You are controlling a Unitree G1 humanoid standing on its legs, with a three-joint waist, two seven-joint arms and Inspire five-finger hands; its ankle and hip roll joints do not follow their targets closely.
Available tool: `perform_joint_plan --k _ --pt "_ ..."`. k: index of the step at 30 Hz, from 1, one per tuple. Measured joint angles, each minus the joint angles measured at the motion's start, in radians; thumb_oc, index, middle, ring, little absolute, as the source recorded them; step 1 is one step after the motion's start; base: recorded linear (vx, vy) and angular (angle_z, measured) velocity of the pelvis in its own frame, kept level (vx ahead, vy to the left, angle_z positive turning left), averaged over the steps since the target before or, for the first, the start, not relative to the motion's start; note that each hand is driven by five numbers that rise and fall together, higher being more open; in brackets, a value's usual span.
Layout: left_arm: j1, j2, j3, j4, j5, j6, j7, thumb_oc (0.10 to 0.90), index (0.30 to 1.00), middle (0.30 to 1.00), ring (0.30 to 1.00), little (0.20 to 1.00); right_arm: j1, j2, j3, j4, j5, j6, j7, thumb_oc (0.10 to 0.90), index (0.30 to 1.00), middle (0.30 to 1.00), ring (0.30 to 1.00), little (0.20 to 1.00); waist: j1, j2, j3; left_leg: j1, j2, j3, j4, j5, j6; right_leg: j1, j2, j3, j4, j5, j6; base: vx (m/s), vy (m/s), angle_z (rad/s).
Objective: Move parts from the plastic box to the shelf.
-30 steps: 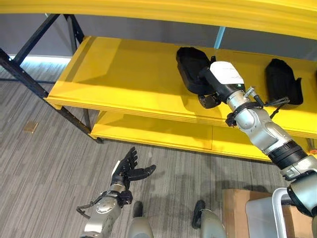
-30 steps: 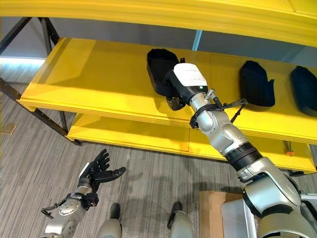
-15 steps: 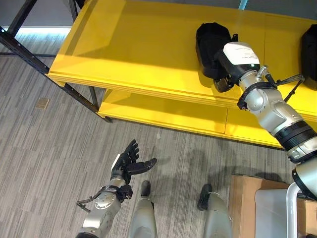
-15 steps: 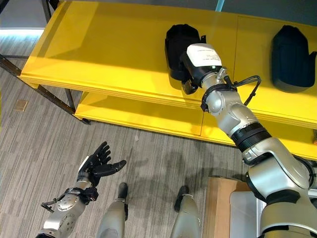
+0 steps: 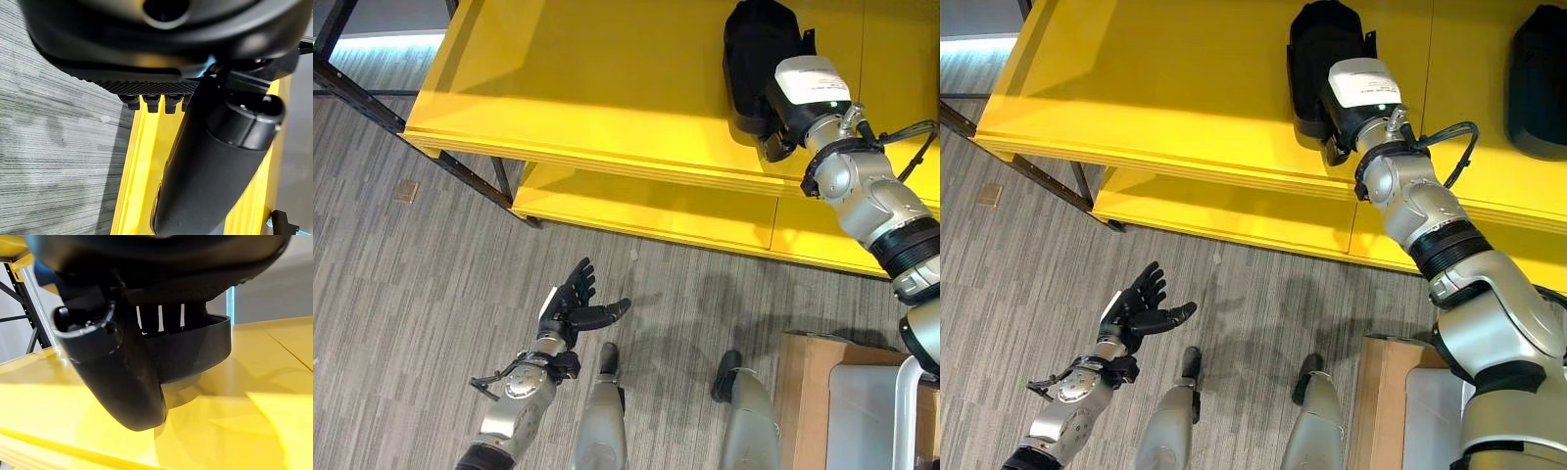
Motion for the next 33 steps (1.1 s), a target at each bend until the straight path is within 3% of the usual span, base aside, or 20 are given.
perform_joint_plan --k 21,33 --pt "-0.034 0.000 -0.011 -0.004 -0.033 -0.007 0.006 0.900 1.000 1.000 1.000 1.000 -0.065 0.005 0.019 0.161 -0.004 0.025 -0.041 0.400 0.300 0.300 0.300 0.300 -0.001 0.012 0.006 -0.016 -0.013 0.001 0.001 0.006 -0.009 -0.026 -0.012 0.011 0.013 0.000 0.001 0.00 0.000 0.00" --pt "-0.070 0.006 -0.039 -0.004 -0.034 -0.007 0.004 0.900 1.000 1.000 1.000 1.000 -0.096 0.027 0.024 0.164 0.006 0.029 -0.054 0.400 0.300 0.300 0.300 0.300 -0.027 0.012 0.006 -0.009 -0.015 0.030 0.027 -0.006 -0.006 -0.027 -0.006 0.042 0.003 0.015 0.005 -0.01 0.023 -0.06"
